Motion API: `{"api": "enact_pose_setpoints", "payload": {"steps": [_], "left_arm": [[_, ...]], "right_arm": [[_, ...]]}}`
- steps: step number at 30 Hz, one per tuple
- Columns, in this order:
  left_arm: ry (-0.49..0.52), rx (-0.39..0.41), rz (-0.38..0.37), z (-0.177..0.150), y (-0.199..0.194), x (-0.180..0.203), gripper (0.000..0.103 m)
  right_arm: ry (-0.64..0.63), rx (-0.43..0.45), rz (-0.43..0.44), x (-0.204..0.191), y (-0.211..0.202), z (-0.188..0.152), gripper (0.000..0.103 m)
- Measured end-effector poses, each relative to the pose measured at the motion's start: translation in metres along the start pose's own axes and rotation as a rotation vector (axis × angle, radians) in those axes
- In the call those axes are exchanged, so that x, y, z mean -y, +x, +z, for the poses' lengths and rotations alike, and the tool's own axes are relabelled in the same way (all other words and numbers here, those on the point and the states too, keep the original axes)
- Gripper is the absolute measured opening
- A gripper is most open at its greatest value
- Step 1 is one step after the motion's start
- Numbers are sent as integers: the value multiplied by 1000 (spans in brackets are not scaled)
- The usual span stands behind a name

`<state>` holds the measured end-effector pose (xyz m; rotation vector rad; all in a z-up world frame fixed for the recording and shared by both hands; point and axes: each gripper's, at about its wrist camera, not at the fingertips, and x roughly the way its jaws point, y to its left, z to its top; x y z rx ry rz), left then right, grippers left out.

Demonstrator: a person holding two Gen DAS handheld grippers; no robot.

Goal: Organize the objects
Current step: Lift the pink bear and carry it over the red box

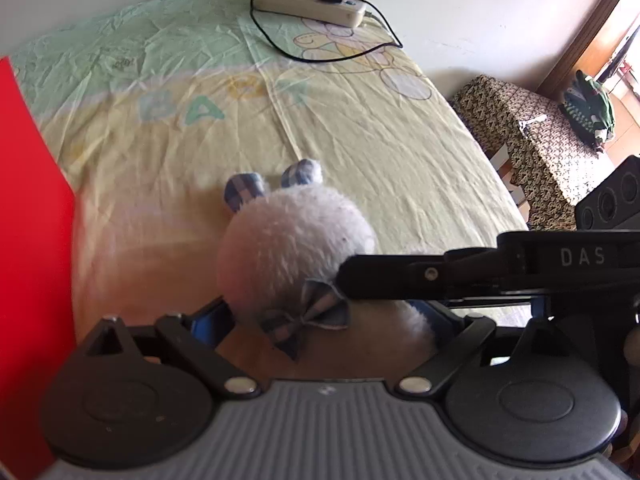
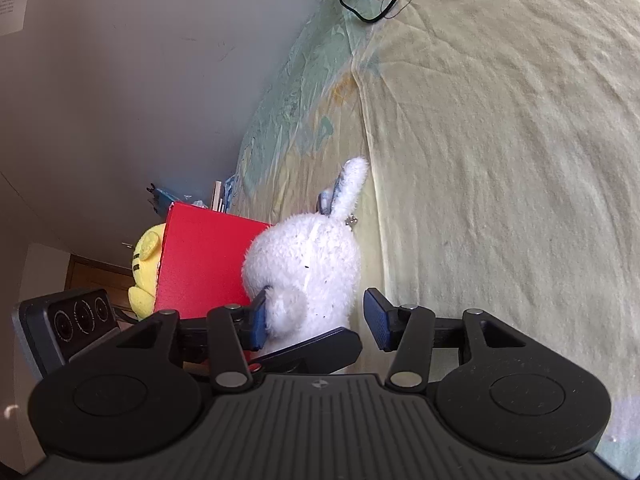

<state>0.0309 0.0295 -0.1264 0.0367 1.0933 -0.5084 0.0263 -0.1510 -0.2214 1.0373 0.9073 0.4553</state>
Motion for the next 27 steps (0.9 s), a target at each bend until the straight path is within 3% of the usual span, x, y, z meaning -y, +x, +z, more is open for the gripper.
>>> {"api": "enact_pose_setpoints", "payload": {"steps": [6,27], "left_arm": [[-22,-2,-2,4,-6,-5,87],[84,106,43,-2,-63,36,85]], "right_arm": [[75,26,43,5,-3,-5,42],[4,74,103,-34,-37,-20,43]]}}
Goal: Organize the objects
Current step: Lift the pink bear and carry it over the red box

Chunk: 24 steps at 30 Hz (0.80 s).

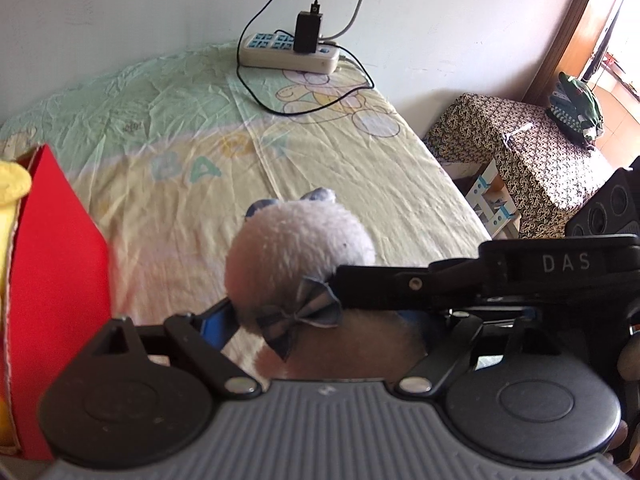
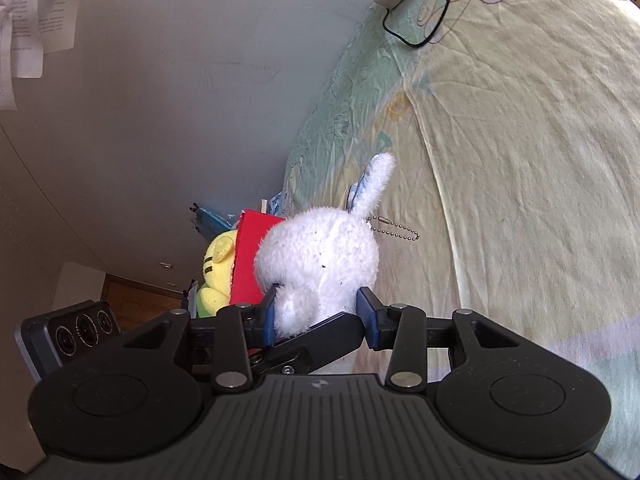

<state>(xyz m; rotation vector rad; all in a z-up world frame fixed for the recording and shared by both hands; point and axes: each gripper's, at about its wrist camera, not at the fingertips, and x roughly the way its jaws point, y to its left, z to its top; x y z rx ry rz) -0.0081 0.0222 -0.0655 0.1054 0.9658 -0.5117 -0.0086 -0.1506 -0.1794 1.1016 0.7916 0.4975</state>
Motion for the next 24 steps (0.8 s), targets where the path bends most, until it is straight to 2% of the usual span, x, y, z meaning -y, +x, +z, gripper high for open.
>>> {"api": "enact_pose_setpoints", "payload": {"steps": [13,24], "left_arm": [[70,199,103,-1,-72,14,85],[64,374,160,-13,-144,-30,85]], "right_arm": [[-196,5,100,-64,4,-8,47],[-326,12,177,-133,49,-28,47]]}}
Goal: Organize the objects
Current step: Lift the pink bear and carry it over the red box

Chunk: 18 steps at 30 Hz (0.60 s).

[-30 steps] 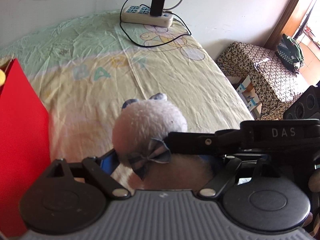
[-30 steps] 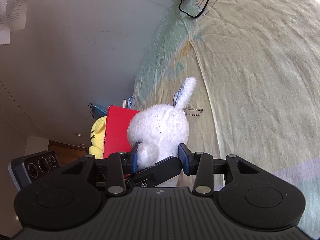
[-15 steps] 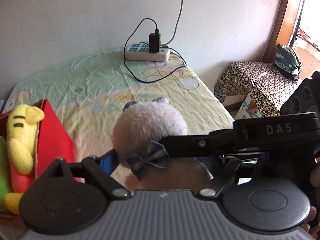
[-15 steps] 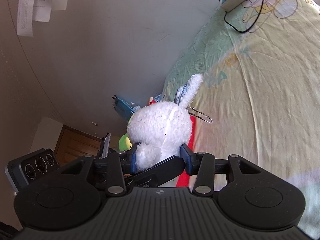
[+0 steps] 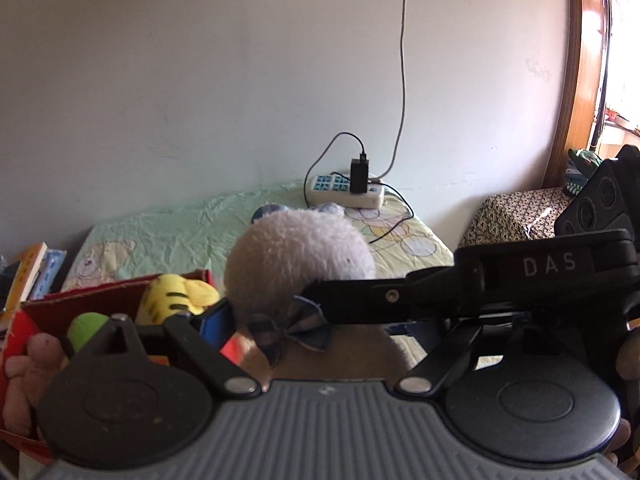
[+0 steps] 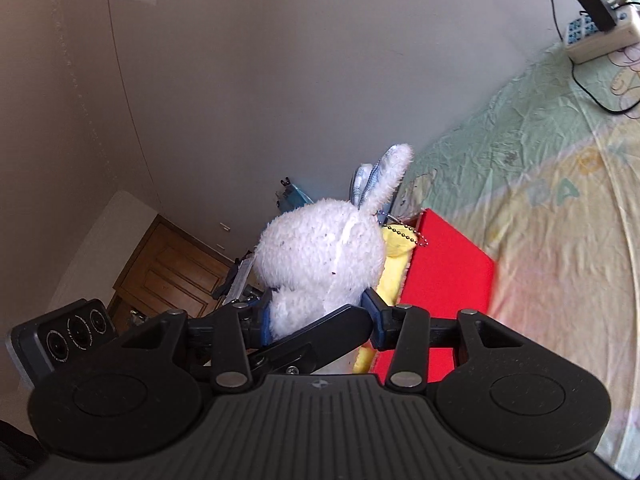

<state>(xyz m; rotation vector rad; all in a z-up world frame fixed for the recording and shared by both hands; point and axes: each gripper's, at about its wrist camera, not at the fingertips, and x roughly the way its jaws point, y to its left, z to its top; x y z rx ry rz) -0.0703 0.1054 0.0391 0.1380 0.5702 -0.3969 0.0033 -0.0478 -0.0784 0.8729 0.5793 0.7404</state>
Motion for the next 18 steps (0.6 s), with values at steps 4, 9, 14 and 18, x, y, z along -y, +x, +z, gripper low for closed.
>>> {"api": "enact_pose_setpoints", "payload": {"steps": [4,9,14,18], "left_arm": [[10,52,22,-1,-24,-35,85],[6,102,47,-5,-53,-90,85],[2,111,58,-15,-66,-149,85],[-8,99,54,-26,-68,-190,86]], "right_arm": [[-41,6,24,-29,32,-9,47],[-78,1,50,-58,83,-19,47],[-82,-17,50,-75,135,-37,47],[-87,-33,35,-85,167,-53,47]]}}
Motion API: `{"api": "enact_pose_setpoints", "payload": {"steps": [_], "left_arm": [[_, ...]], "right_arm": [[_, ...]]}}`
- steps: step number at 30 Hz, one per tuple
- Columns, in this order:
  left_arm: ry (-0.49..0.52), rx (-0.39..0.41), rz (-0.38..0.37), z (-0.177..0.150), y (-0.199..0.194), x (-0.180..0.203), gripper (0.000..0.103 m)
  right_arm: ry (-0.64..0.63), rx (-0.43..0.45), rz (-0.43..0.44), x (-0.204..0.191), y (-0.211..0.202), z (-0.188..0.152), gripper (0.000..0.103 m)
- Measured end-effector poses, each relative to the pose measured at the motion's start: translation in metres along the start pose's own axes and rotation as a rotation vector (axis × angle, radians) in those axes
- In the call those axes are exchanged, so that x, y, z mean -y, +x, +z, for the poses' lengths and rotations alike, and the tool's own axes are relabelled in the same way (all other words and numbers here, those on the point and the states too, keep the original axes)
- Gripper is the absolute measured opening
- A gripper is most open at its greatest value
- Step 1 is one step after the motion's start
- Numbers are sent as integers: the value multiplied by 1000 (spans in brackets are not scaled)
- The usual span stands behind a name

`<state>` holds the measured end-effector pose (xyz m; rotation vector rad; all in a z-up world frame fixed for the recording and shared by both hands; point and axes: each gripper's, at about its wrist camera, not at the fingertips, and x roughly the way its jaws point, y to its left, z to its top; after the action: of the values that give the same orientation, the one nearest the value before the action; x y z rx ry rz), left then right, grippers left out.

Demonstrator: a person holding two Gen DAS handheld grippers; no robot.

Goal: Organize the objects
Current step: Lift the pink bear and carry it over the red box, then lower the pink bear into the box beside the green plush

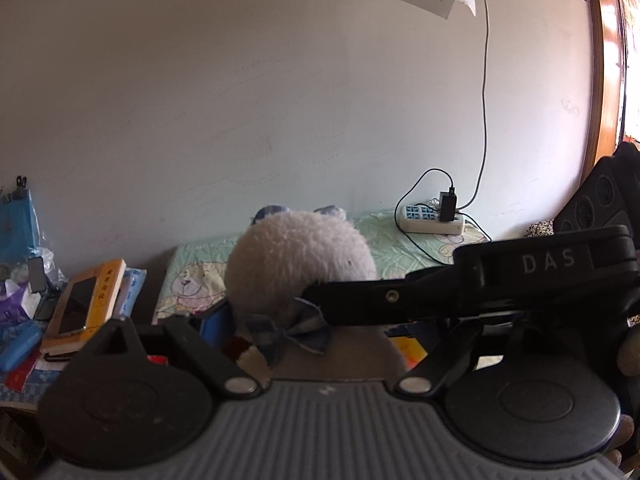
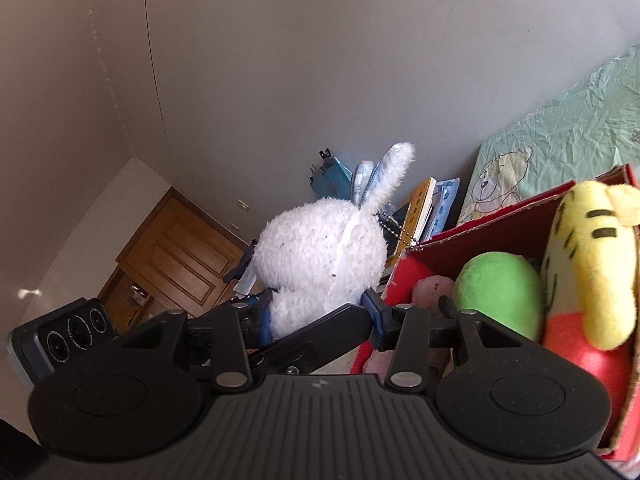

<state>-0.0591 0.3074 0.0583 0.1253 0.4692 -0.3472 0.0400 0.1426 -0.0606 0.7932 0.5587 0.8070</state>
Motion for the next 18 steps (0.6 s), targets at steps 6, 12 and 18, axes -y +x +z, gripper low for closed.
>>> {"api": "enact_pose_setpoints", "payload": {"steps": [6,12,18], "left_arm": [[-26,-52,-25,-21,17,-53,87],[-78,-109,-63,-48,44,-83,88],[-98,-142,-91,-57,56,-96,92]], "right_arm": [[10,-34,-71,2,39,-17,46],[-34,-48,-177,4,55,-28,46],[-80,-45,-254,3,64,-34,45]]}}
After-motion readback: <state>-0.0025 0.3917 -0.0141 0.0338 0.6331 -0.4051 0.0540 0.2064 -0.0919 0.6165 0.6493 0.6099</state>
